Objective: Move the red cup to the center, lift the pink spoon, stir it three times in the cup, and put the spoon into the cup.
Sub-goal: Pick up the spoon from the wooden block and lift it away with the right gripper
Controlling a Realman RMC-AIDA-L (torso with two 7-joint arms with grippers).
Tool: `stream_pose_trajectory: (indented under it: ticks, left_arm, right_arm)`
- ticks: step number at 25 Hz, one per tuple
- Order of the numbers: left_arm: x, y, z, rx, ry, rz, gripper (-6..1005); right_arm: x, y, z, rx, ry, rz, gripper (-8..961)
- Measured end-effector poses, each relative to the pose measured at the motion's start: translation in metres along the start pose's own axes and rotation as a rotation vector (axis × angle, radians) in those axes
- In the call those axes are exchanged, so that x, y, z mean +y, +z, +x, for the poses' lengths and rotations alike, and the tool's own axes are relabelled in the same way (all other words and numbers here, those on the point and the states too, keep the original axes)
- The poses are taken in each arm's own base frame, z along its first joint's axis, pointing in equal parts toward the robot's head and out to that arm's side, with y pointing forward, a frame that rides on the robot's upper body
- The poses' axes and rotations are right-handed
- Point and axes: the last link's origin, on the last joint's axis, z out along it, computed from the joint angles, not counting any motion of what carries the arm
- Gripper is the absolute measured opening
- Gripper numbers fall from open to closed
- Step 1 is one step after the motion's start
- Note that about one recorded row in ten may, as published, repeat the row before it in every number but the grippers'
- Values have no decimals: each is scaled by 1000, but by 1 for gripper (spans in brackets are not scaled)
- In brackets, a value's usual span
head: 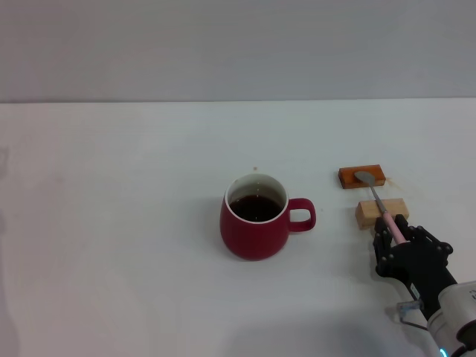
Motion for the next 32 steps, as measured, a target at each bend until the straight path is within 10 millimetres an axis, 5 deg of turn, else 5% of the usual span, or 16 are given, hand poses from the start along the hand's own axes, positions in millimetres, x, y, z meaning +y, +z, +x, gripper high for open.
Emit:
stream_pose_trajectory:
  ticks: [32]
  left_arm:
    - [0,1,1,1,4,-1,847]
  right_arm:
    - [-1,0,2,11,-6,3,180]
